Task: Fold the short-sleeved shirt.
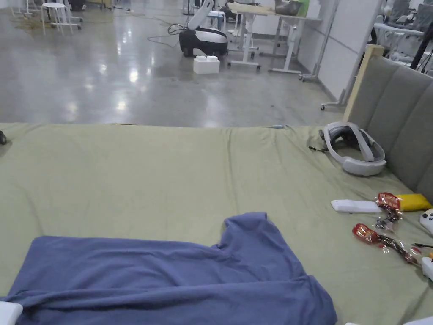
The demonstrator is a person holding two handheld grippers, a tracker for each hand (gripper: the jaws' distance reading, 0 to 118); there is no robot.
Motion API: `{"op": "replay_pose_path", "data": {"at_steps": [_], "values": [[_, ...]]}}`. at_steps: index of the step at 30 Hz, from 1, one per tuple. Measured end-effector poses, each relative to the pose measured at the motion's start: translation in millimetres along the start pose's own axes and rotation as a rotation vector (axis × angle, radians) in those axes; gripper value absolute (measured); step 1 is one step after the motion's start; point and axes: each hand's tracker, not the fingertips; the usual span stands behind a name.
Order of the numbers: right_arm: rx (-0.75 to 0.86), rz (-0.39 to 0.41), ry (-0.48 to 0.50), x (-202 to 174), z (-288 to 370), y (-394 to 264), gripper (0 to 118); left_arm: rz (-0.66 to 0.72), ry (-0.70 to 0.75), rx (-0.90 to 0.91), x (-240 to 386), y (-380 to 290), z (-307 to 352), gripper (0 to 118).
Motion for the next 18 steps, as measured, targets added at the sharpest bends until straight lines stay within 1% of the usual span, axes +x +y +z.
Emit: {"op": "replay_pose_path", "data": {"at_steps": [1,2,3,4,5,6,7,8,9,10,11,12,13,16,18], "values": [[0.012,0.019,-0.009,-4,5,2,106,-0.016,0.025,0.007,3,0,1,15],[0.03,0.055,0.004,-11,12,3,98,-0.028,0.037,0.005,5,0,1,15],[0.023,0.109,-0.026,-16,14,5,84,-0.038,0.041,0.003,6,0,-2,14],[0.014,0.167,-0.053,-22,17,7,75,-0.044,0.04,-0.001,5,1,-2,15],[0.013,0.228,-0.06,-27,19,9,61,-0.036,0.032,-0.008,1,4,0,14],[0.015,0.281,-0.088,-32,20,9,33,-0.027,0.02,-0.014,-2,5,3,14],[0.031,0.354,-0.154,-37,22,8,5,-0.022,0.01,-0.011,-7,6,8,13],[0.039,0.394,-0.115,-40,26,7,5,-0.023,-0.003,0.019,-10,3,19,12],[0.013,0.417,-0.137,-43,26,8,5,-0.039,-0.004,0.069,-10,-1,30,11],[-0.001,0.433,-0.135,-45,27,9,5,-0.074,0.009,0.123,-9,-6,45,10],[0.029,0.41,-0.139,-44,32,9,5,-0.07,0.021,0.165,-9,-10,60,10],[0.024,0.4,-0.142,-41,37,14,5,-0.052,0.0,0.178,-13,-12,74,10],[0.054,0.366,-0.144,-38,45,14,5,-0.019,0.0,0.204,-18,-14,85,10],[0.078,0.366,-0.147,-29,74,17,5,0.066,-0.053,0.261,-34,-27,119,10],[0.1,0.366,-0.146,-24,95,13,5,0.103,-0.067,0.238,-41,-45,136,10]]}}
